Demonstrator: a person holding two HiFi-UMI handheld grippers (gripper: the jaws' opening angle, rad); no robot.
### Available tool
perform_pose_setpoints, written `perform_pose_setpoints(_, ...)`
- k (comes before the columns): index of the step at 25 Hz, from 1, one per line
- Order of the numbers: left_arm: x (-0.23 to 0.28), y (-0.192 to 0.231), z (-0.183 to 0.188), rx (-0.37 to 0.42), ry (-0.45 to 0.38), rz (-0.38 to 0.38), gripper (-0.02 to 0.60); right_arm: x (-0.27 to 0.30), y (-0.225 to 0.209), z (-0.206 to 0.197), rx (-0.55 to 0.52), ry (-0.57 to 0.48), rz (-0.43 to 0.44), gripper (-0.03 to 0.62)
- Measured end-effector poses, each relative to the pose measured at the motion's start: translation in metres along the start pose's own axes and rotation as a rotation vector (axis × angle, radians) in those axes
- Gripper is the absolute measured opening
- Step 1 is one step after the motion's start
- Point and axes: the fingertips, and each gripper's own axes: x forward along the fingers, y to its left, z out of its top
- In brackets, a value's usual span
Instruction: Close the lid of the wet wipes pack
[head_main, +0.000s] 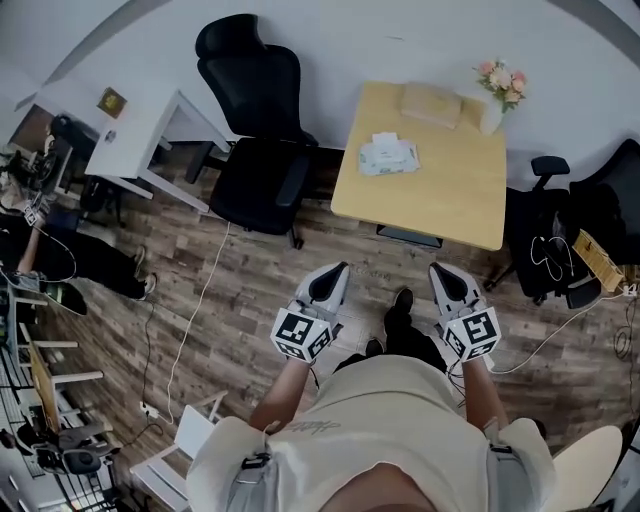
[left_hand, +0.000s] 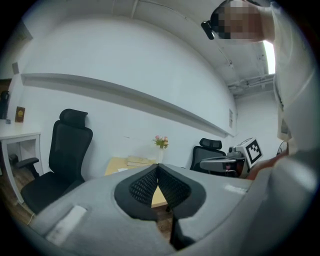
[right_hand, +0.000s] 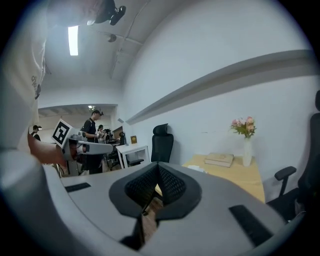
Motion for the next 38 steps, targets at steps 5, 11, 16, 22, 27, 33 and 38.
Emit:
perform_pose_setpoints(5, 0.063, 0.028, 0.039, 0.036, -0.015, 0.038, 0.017, 0.044, -0.053, 0.025, -0.016, -0.038, 0.034, 0.0)
perform_pose_setpoints(11, 0.13, 0.045, 0.066, 0.026, -0.046, 0.06, 0.017, 0.084, -0.113, 0.032, -0.021, -0.04, 0.085, 0.0)
perform_pose_setpoints(16, 0.161, 0.052, 0.063, 0.016, -0.003, 0.068, 0.017, 0.109, -0.141, 0.034, 0.009, -0.034, 0.107, 0.0)
perform_pose_setpoints(22, 0.19, 0.08, 0.064, 0.021, 0.037, 0.076, 0.017, 0.143, -0.163, 0.036, 0.028, -0.006, 0.112, 0.0)
perform_pose_setpoints(27, 0.225, 0.115, 0.062, -0.004, 0.047, 0.046, 0.017, 0.174, -0.178, 0.038, 0.035, 0.032, 0.085, 0.0)
perform_pose_setpoints(33, 0.266, 0.161, 0.071, -0.002, 0.054, -0.039, 0.017, 0.217, -0.191, 0.064, 0.017, 0.05, 0.007, 0.0)
perform_pose_setpoints(38, 0.294, 0.196, 0.075, 0.017, 0.059, -0.105, 0.017, 0.251, -0.199, 0.081, 0.023, 0.058, -0.063, 0.0)
